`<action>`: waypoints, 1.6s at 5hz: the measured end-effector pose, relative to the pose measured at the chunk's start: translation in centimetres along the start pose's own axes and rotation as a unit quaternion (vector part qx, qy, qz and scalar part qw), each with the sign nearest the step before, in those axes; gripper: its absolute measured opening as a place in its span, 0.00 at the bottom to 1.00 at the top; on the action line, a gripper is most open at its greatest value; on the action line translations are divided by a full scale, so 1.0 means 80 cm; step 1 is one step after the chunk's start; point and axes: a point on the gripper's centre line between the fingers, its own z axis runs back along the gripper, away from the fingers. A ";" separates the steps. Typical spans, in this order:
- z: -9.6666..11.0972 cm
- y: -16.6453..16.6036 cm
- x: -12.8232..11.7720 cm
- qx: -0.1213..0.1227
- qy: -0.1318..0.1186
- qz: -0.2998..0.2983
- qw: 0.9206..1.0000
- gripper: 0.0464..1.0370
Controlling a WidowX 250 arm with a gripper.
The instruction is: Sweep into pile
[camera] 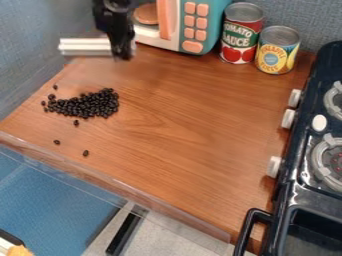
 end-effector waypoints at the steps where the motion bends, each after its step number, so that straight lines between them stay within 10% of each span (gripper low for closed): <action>1: 0.024 0.004 0.003 -0.001 0.022 -0.014 1.000 0.35; 5: 0.069 0.129 -0.006 0.053 0.021 -0.059 0.997 0.35; 8: 0.056 0.193 0.033 0.098 -0.067 -0.057 0.991 0.35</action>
